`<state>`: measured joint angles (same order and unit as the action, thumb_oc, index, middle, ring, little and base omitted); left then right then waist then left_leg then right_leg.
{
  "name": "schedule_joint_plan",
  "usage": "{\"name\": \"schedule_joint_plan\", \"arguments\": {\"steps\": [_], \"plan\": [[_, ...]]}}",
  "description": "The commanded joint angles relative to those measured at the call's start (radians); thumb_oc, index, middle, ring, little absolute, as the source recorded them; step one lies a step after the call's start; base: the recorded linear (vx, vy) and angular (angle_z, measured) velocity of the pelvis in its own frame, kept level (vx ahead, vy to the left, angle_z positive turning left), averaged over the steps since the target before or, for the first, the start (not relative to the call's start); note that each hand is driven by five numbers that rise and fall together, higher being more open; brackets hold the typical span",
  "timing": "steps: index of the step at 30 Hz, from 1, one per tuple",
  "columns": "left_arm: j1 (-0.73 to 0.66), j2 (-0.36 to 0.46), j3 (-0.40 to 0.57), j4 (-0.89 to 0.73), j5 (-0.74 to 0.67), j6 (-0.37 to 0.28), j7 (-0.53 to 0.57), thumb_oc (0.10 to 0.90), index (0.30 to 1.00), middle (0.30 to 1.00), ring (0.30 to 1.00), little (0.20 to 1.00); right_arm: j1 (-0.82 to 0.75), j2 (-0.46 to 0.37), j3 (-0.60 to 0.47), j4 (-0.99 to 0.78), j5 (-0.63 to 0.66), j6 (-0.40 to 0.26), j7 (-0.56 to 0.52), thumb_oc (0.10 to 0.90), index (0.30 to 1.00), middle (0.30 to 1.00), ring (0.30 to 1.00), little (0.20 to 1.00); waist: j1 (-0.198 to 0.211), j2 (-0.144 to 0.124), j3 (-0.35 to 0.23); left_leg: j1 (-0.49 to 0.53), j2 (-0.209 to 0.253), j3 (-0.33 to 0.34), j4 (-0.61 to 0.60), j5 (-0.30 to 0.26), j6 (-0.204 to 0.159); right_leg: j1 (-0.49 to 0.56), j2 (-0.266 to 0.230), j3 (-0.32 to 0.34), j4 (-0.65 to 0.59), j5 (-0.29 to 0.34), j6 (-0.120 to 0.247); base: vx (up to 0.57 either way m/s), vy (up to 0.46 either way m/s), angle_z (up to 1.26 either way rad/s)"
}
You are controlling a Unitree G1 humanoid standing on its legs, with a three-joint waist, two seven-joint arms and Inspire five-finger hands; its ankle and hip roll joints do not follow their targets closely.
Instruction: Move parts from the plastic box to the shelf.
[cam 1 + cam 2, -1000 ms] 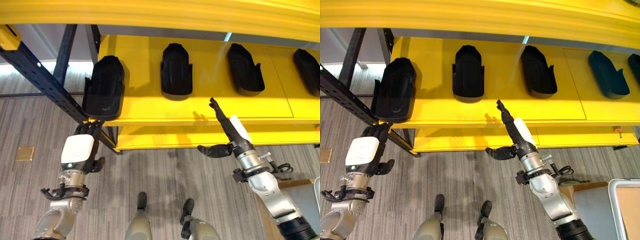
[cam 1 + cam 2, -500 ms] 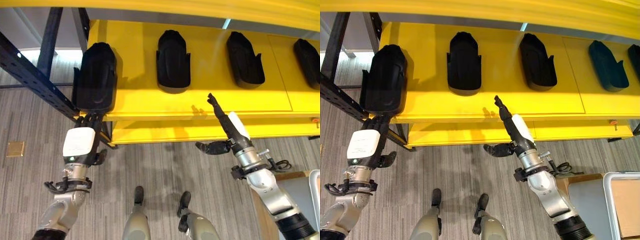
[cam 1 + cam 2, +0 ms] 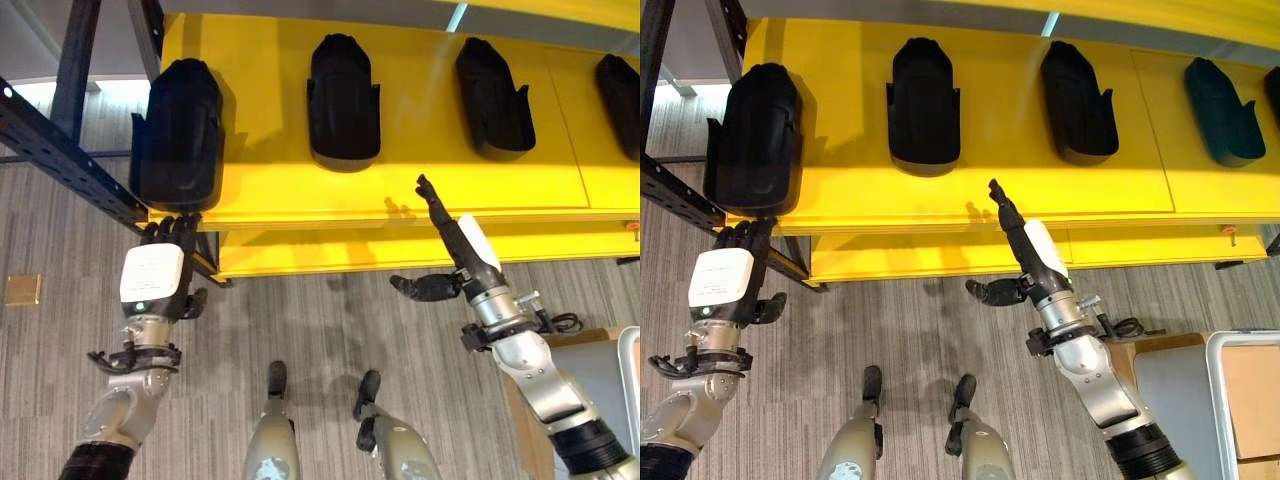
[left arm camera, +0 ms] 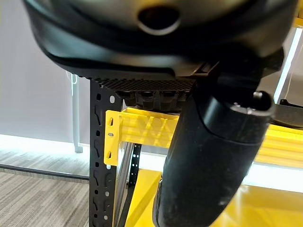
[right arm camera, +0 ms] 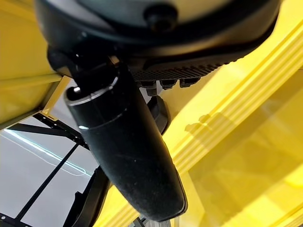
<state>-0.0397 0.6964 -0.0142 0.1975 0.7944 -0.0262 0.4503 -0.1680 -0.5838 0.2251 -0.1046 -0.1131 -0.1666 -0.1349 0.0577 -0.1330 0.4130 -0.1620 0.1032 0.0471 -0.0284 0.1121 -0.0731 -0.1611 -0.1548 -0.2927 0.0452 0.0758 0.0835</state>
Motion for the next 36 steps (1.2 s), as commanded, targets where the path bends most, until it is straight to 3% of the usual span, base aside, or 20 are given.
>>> {"name": "schedule_joint_plan", "arguments": {"steps": [1, 25, 36], "plan": [[-0.074, 0.101, 0.042, -0.044, 0.018, -0.004, 0.096, 0.900, 1.000, 1.000, 1.000, 1.000, -0.087, 0.002, -0.008, -0.081, 0.017, -0.085, -0.055, 0.900, 1.000, 1.000, 1.000, 1.000, -0.011, -0.043, -0.053, 0.009, 0.024, -0.082, 0.138, -0.151, 0.002, -0.068, -0.118, 0.062, 0.068, 0.046, 0.083, 0.00, 0.000, 0.00], [-0.145, 0.162, 0.062, -0.046, 0.041, 0.016, 0.120, 0.900, 1.000, 1.000, 1.000, 1.000, -0.095, -0.004, -0.004, -0.075, 0.022, -0.086, -0.047, 0.900, 1.000, 1.000, 1.000, 1.000, -0.027, -0.029, -0.046, -0.011, 0.021, -0.080, 0.166, -0.161, -0.001, -0.091, -0.122, 0.077, 0.087, 0.044, 0.080, 0.00, 0.000, 0.00], [-0.172, 0.162, 0.040, -0.007, 0.035, 0.024, 0.117, 0.900, 1.000, 1.000, 1.000, 1.000, -0.090, -0.009, -0.007, -0.075, 0.024, -0.086, -0.043, 0.900, 1.000, 1.000, 1.000, 1.000, -0.035, -0.039, -0.038, -0.032, 0.023, -0.084, 0.182, -0.161, 0.000, -0.107, -0.120, 0.084, 0.091, 0.047, 0.079, 0.00, 0.000, 0.00]]}}
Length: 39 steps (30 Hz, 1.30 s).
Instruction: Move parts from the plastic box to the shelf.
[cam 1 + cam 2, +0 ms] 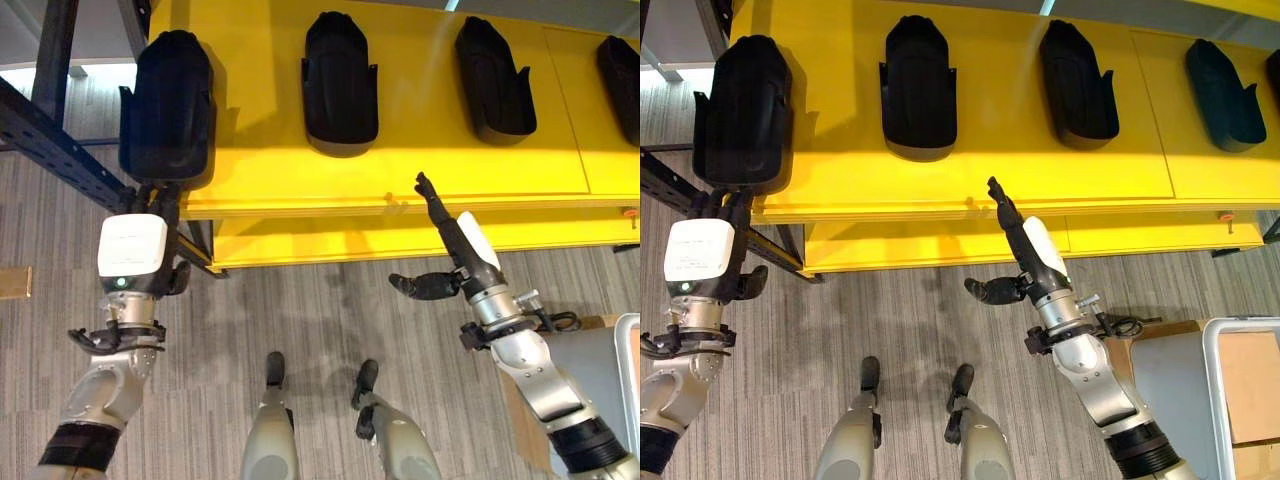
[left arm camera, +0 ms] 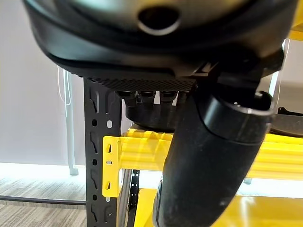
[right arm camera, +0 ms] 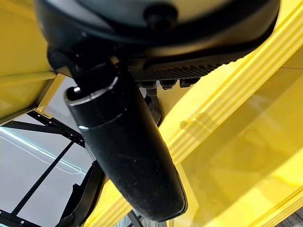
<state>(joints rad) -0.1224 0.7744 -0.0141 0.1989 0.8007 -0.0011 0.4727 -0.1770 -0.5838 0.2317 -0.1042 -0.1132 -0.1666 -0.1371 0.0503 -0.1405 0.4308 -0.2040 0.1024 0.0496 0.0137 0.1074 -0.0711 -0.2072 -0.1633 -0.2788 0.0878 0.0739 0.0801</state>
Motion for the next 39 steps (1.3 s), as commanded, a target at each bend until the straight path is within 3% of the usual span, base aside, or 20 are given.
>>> {"name": "schedule_joint_plan", "arguments": {"steps": [1, 39], "plan": [[-0.091, 0.084, 0.038, -0.006, 0.029, -0.001, 0.095, 0.900, 1.000, 1.000, 1.000, 1.000, -0.081, -0.008, -0.013, -0.076, 0.024, -0.087, -0.042, 0.900, 1.000, 1.000, 1.000, 1.000, -0.029, -0.032, -0.054, 0.009, 0.024, -0.086, 0.140, -0.156, -0.002, -0.062, -0.112, 0.070, 0.050, 0.049, 0.082, 0.00, 0.000, 0.00], [-0.222, 0.116, -0.019, 0.145, -0.019, 0.047, 0.096, 0.900, 1.000, 1.000, 1.000, 1.000, -0.107, -0.022, 0.004, -0.077, 0.034, -0.091, -0.043, 0.900, 1.000, 1.000, 1.000, 1.000, -0.047, -0.052, -0.030, -0.068, 0.021, -0.086, 0.206, -0.167, -0.005, -0.127, -0.113, 0.094, 0.085, 0.052, 0.079, 0.00, 0.000, 0.00]]}}
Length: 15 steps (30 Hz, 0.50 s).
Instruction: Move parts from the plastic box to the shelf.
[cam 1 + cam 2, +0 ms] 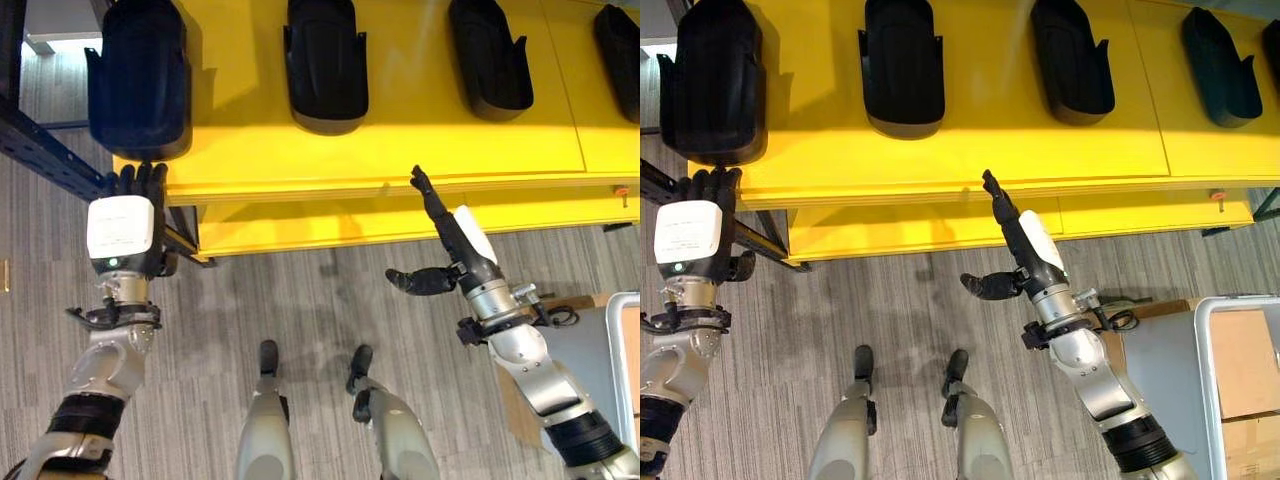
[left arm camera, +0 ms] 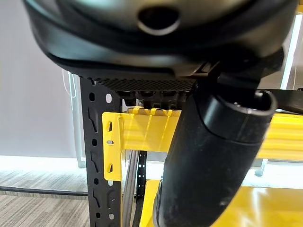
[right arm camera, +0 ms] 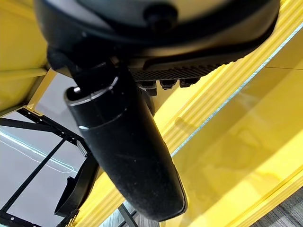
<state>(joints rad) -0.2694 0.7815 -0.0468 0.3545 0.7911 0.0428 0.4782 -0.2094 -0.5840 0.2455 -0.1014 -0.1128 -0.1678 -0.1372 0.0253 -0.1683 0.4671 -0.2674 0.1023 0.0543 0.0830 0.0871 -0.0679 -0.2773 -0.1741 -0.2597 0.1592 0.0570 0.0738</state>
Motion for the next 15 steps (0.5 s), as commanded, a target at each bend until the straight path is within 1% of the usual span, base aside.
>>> {"name": "schedule_joint_plan", "arguments": {"steps": [1, 15], "plan": [[-0.084, 0.116, 0.007, -0.011, -0.008, 0.001, 0.088, 0.900, 1.000, 1.000, 1.000, 1.000, -0.073, -0.023, -0.011, -0.082, 0.035, -0.092, -0.039, 0.900, 1.000, 1.000, 1.000, 1.000, -0.025, -0.025, -0.065, -0.008, 0.021, -0.091, 0.140, -0.148, -0.009, -0.060, -0.102, 0.076, 0.017, 0.067, 0.085, 0.00, 0.000, 0.00], [-0.139, 0.133, -0.011, 0.017, -0.022, 0.011, 0.094, 0.900, 1.000, 1.000, 1.000, 1.000, -0.072, -0.035, -0.015, -0.084, 0.041, -0.093, -0.039, 0.900, 1.000, 1.000, 1.000, 1.000, -0.035, -0.030, -0.062, -0.038, 0.021, -0.089, 0.168, -0.157, -0.008, -0.089, -0.101, 0.085, 0.032, 0.068, 0.084, 0.00, 0.000, 0.00]]}}
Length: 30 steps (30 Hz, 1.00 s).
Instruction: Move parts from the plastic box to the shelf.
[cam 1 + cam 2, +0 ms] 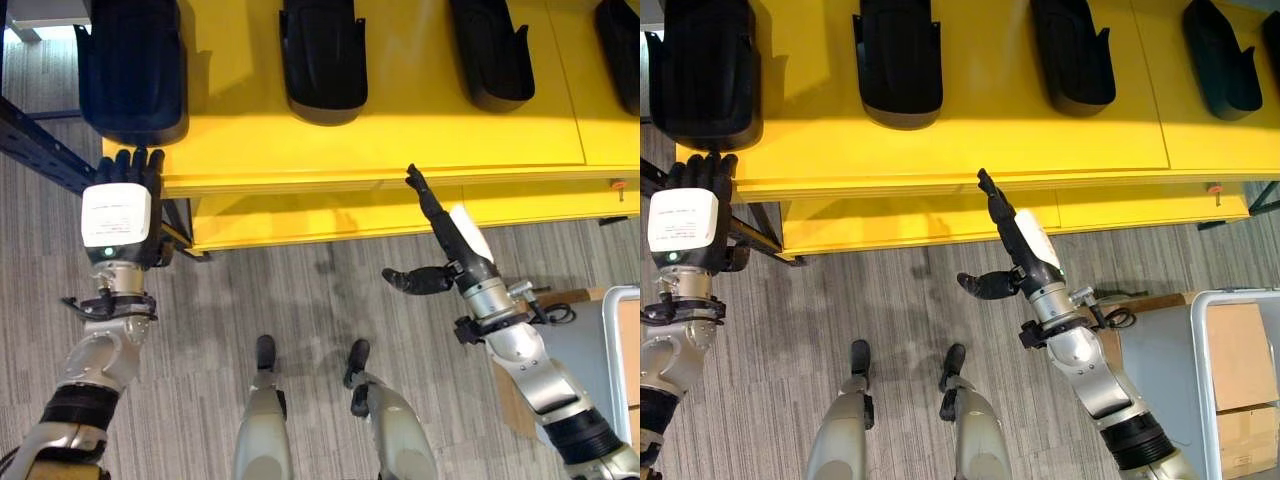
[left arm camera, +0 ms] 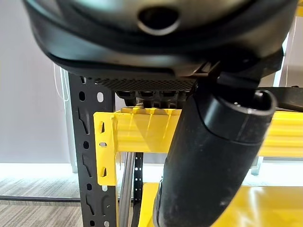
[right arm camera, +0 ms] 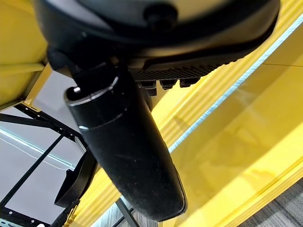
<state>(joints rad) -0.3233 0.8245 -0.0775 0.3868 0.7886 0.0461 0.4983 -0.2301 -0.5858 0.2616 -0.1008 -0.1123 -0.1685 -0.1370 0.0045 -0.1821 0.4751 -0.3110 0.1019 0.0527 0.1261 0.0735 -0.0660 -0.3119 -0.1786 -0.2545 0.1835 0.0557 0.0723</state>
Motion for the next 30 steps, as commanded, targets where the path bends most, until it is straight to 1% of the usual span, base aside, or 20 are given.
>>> {"name": "schedule_joint_plan", "arguments": {"steps": [1, 16, 30], "plan": [[-0.087, 0.092, 0.019, -0.015, -0.020, 0.008, 0.073, 0.900, 1.000, 1.000, 1.000, 1.000, -0.051, -0.034, -0.032, -0.086, 0.041, -0.093, -0.038, 0.900, 1.000, 1.000, 1.000, 1.000, -0.015, -0.016, -0.070, 0.005, 0.021, -0.087, 0.126, -0.144, -0.009, -0.055, -0.096, 0.080, 0.008, 0.069, 0.085, 0.00, 0.000, 0.00], [-0.121, 0.107, 0.014, 0.018, -0.041, 0.016, 0.074, 0.900, 1.000, 1.000, 1.000, 1.000, -0.037, -0.050, -0.042, -0.093, 0.043, -0.094, -0.032, 0.900, 1.000, 1.000, 1.000, 1.000, -0.027, -0.020, -0.077, -0.026, 0.021, -0.088, 0.156, -0.154, -0.010, -0.080, -0.095, 0.091, 0.019, 0.069, 0.084, 0.00, 0.002, -0.01], [-0.163, 0.135, -0.003, 0.056, -0.051, 0.024, 0.070, 0.900, 1.000, 1.000, 1.000, 1.000, -0.034, -0.056, -0.048, -0.091, 0.045, -0.094, -0.033, 0.900, 1.000, 1.000, 1.000, 1.000, -0.033, -0.017, -0.076, -0.045, 0.020, -0.088, 0.175, -0.157, -0.010, -0.095, -0.095, 0.096, 0.026, 0.069, 0.084, 0.00, 0.001, -0.01]]}}
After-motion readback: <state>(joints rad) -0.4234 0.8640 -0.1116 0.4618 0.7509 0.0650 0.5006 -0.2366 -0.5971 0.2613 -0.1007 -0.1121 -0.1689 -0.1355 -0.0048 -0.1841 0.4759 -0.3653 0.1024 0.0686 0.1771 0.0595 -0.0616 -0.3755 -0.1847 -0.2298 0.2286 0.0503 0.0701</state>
